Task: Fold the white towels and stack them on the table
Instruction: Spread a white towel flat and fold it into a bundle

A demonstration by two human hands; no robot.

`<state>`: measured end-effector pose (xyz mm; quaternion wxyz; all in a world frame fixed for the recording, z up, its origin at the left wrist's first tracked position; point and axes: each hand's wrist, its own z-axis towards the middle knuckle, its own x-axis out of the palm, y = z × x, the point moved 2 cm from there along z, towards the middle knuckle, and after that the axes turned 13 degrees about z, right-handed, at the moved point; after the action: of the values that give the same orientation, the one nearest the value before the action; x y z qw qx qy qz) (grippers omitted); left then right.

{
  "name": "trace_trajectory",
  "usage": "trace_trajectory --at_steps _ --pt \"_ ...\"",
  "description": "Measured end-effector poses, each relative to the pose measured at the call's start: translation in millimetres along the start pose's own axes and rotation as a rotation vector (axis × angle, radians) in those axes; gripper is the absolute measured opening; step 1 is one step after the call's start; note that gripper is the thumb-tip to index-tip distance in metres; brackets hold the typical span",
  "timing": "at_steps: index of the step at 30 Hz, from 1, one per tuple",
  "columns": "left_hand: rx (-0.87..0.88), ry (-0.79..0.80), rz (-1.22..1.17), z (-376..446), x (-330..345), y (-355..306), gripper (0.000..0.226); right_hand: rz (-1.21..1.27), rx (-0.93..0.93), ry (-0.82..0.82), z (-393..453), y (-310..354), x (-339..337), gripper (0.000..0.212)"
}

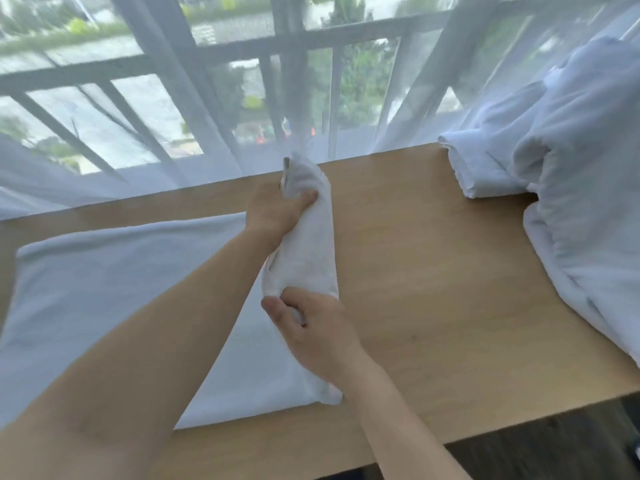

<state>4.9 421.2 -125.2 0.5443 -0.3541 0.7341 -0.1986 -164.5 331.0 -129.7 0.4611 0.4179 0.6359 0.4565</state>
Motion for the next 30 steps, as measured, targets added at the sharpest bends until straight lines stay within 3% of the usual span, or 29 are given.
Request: trace_trajectory --at_steps 4,9,12,15,18,20,22,24,27,30 --pt "-0.026 -0.074 -0.165 -19.3 -85.0 56.1 0.035 -0.035 -0.042 0.088 -2.1 33.9 62.0 0.058" --pt "0.065 -0.12 -0.267 -53.8 -204.6 139.6 0.03 -0.03 -0.068 0.201 -3.5 80.0 168.6 0.063" --pt "0.108 -0.14 -0.275 -64.1 -266.9 183.5 0.012 -0.056 -0.078 0.227 3.6 108.5 240.3 0.061" --pt "0.085 -0.18 -0.275 -58.0 -310.5 234.1 0.015 -0.122 -0.039 0.217 17.4 119.5 313.7 0.06" --pt "-0.057 -0.103 -0.324 -39.0 -320.3 312.1 0.016 -0.323 0.058 0.2 32.4 101.3 380.4 0.053" --pt "-0.2 0.012 -0.312 -33.4 -310.4 363.3 0.031 -0.423 0.168 0.228 39.3 76.0 410.7 0.046" --pt "-0.315 0.01 -0.391 -36.6 -303.1 400.5 0.048 -0.353 0.272 0.256 40.8 52.0 427.5 0.04" --pt "-0.316 -0.066 -0.488 -47.6 -299.4 421.5 0.053 -0.32 0.258 0.272 36.4 38.1 430.7 0.035" --pt "-0.29 -0.119 -0.485 -76.9 -293.9 436.8 0.035 -0.099 0.268 0.218 33.4 32.3 415.2 0.026" --pt "-0.314 -0.06 -0.335 -118.8 -280.9 445.6 0.034 0.031 0.255 0.027 35.3 30.7 380.6 0.019"
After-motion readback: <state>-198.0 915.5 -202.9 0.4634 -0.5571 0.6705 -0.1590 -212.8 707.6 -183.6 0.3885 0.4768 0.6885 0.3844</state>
